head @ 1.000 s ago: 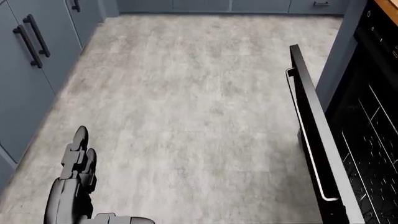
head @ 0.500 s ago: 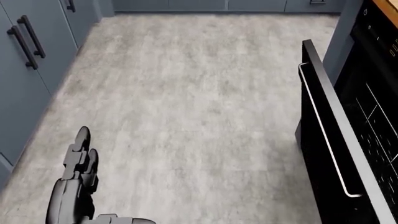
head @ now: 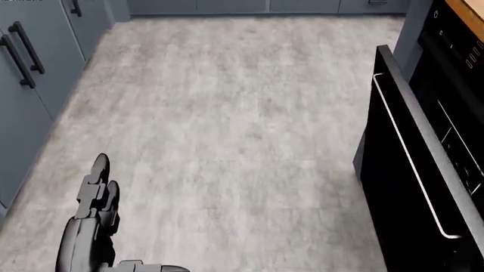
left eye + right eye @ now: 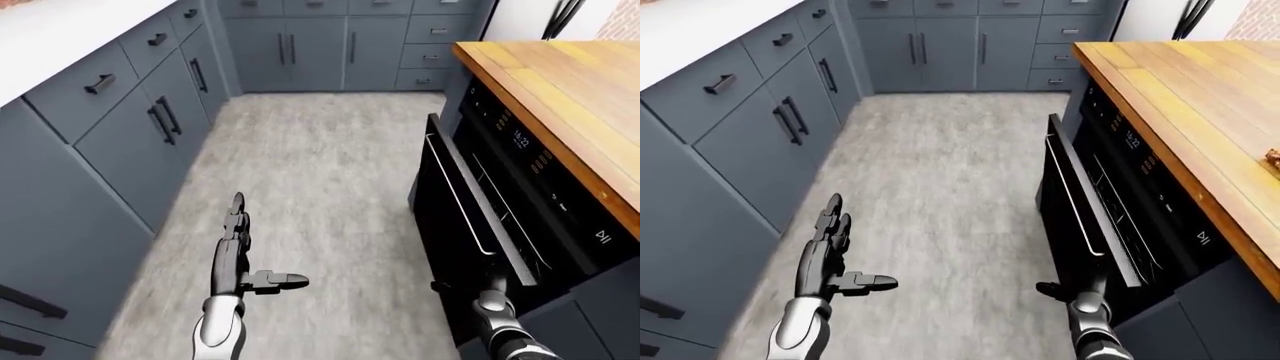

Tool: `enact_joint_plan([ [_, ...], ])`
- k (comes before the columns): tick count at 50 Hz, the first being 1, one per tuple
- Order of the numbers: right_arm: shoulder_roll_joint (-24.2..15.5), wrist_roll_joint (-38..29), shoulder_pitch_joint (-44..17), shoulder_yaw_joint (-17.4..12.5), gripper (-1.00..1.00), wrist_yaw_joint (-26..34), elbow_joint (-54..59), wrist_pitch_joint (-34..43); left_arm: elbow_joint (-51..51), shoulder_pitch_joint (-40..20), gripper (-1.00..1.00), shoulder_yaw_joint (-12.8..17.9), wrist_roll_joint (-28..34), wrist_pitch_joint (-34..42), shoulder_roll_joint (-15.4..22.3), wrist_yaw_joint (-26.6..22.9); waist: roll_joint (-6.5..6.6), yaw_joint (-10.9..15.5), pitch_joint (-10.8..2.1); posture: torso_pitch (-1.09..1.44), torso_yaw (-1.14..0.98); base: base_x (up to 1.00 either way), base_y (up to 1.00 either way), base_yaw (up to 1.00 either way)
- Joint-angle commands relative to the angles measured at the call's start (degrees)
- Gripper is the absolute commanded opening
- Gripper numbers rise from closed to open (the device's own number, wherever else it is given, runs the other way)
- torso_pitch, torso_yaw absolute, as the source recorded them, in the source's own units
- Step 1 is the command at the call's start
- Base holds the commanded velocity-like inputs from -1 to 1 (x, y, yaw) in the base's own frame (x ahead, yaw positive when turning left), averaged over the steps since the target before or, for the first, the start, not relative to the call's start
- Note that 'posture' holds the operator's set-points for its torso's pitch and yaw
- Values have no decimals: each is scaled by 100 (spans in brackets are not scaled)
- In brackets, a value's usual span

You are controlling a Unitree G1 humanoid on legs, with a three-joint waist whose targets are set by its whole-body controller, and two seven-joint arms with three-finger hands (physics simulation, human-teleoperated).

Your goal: Close the dishwasher door

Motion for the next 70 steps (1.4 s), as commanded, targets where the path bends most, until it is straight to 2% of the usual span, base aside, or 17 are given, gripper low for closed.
enact_joint_plan([
  [1,-292,14,-198,-59,100,-327,-304,-255,-248,-83,100,6,-8,-165,8,2,-79,-31,-136,0,0,0,0,0],
  [29,-834,227,-293,-99,100,-144,-443,-54,-267,-98,100,-36,22,-142,-1,14,-112,-38,-89,0,0,0,0,0],
  [46,-926,241,-305,-83,100,-105,-457,5,-305,-84,100,-17,9,-130,5,11,-144,-36,-94,0,0,0,0,0],
  [70,-1298,409,-149,-174,100,-20,-558,75,-379,-76,100,-60,29,-77,-8,18,-178,-24,-99,0,0,0,0,0],
])
